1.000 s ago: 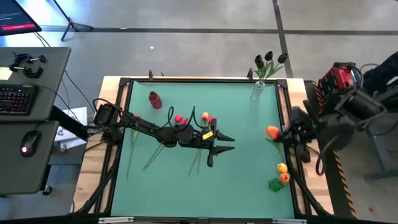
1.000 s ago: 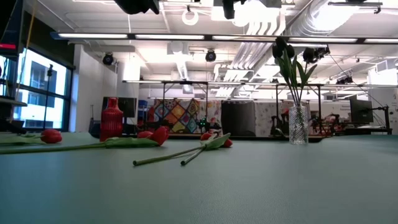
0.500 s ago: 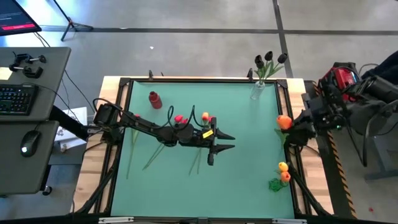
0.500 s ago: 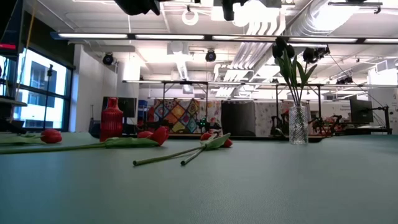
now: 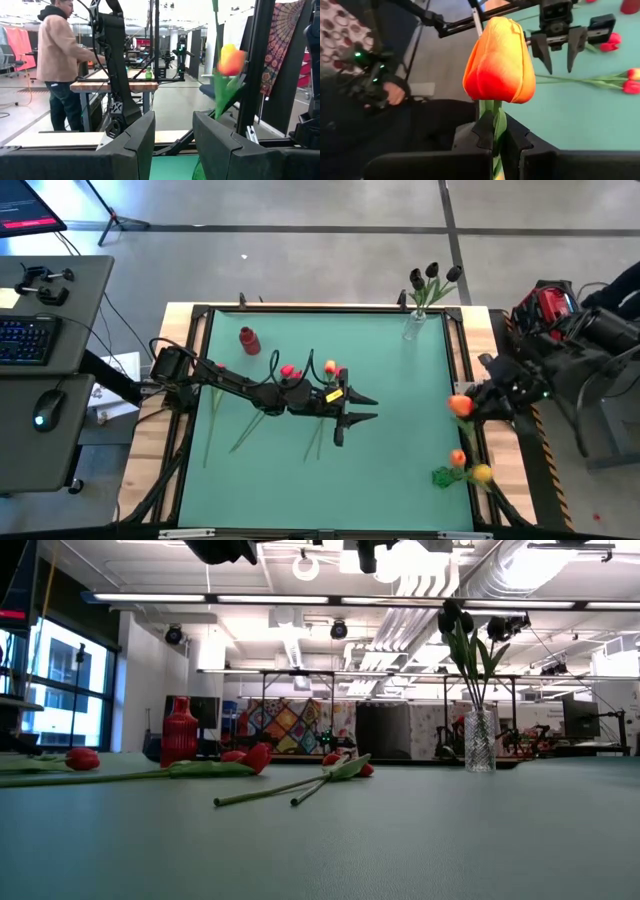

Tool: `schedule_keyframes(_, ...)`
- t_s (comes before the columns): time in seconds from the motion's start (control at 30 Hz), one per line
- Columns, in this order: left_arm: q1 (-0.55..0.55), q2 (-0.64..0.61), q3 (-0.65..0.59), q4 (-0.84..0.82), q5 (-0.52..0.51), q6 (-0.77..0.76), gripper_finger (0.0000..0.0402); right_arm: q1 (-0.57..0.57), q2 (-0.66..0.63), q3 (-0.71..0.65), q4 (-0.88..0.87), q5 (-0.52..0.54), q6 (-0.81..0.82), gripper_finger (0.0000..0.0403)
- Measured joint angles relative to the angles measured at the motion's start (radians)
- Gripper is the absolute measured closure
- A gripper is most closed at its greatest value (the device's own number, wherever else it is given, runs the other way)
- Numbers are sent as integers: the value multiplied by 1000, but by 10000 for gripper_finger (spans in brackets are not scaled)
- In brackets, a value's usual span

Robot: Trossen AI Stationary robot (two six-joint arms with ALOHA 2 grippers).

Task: Sort flowers into vase by color
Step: Put the orange tulip into the green vase

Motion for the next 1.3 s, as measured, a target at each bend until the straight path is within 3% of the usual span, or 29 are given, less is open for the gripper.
schedule_keyframes(0.23, 0, 0, 0, 6, 0, -2, 280, 0, -28, -15, 1, 30, 1, 403)
schedule_keyframes(0.5, 0, 0, 0, 0, 1, -1, 280, 54, -26, -157, 1, 105, 51, 403)
schedule_keyframes(0.73, 0, 0, 0, -9, 1, 0, 280, 169, -26, -306, 3, 236, 190, 403)
schedule_keyframes(0.93, 0, 0, 0, -9, 1, 0, 280, 294, -26, -414, 1, 427, 318, 403)
schedule_keyframes(1.3, 0, 0, 0, -3, 1, 0, 280, 419, -23, -491, 1, 493, 475, 403)
